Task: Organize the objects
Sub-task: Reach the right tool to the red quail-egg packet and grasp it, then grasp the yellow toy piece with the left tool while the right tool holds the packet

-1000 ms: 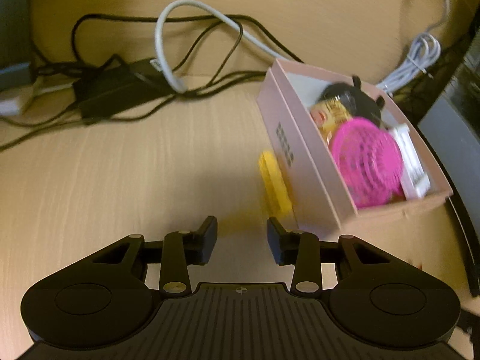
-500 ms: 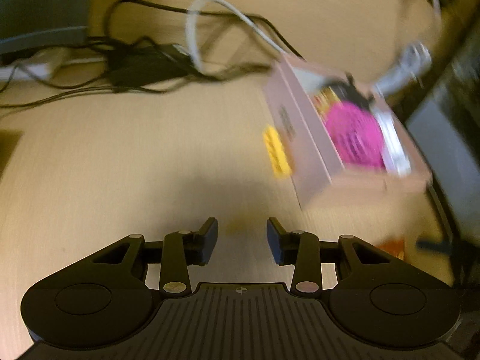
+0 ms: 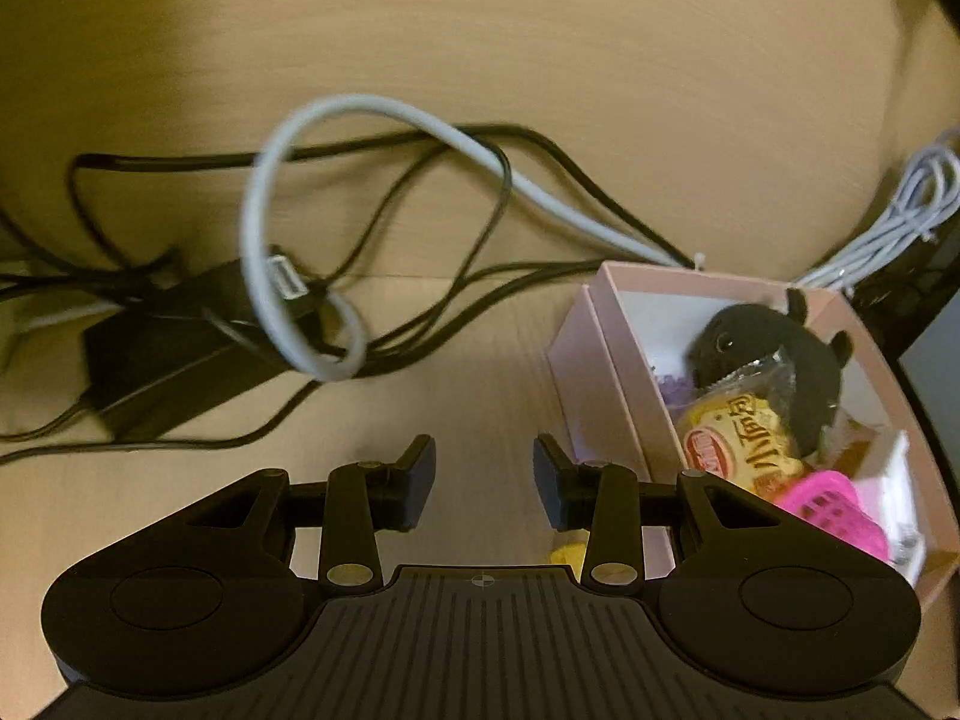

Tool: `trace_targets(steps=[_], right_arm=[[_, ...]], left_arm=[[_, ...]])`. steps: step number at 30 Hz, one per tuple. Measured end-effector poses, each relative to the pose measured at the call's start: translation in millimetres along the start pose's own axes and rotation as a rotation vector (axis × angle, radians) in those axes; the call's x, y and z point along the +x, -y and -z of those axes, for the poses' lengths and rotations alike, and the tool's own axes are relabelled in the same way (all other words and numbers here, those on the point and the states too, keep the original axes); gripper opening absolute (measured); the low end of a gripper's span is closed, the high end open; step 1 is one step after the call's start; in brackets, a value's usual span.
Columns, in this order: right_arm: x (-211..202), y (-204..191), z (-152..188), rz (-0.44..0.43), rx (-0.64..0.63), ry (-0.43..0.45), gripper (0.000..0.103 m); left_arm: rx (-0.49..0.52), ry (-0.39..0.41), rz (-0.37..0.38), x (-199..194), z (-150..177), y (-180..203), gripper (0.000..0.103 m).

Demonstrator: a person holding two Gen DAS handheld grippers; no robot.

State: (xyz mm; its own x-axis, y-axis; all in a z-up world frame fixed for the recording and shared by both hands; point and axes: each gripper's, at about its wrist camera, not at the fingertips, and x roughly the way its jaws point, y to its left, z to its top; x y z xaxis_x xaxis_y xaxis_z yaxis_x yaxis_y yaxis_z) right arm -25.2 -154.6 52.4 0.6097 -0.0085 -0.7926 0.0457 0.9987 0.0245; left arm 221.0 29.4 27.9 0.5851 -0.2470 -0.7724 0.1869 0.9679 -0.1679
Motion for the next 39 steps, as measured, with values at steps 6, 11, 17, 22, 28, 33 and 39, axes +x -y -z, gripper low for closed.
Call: trace_targets(steps=[6,11,17,22,28,33,39], right_arm=[[-4.7,17.5,4.8,0.032,0.034,0.004,0.103],[0.3,23.4,4.9,0.016,0.049,0.005,0.103],[9.4,12.6,-7.2,-0.114,0.013,0.050,0.103],[41.9,-3.5,-22.9,-0.126,-0.072,0.022,0.103],[58.8,-17.6,-29.5,-0.138,-0.100,0.007,0.082],[52.4,-12.8,-27.3,-0.141,-0.104,0.010,0.071],[39.2,12.0,-5.5,-0.067,-0.081,0.032,0.071]], left_arm=[[0.038,-0.013,0.004,-1.4,20.3,9.9,0.027],[0.063,-0.019,0.033,-24.4,51.2,13.8,0.027],[0.131,-0.018,0.043,-59.2,94.1,22.4,0.027],[0.027,-0.024,0.057,-84.1,112.8,2.6,0.027],[-0.107,-0.008,0.044,-108.1,128.4,-23.2,0.027],[-0.132,-0.010,0.046,-118.8,143.3,-24.2,0.027],[-0.108,0.007,0.094,-126.9,146.5,-8.4,0.028]])
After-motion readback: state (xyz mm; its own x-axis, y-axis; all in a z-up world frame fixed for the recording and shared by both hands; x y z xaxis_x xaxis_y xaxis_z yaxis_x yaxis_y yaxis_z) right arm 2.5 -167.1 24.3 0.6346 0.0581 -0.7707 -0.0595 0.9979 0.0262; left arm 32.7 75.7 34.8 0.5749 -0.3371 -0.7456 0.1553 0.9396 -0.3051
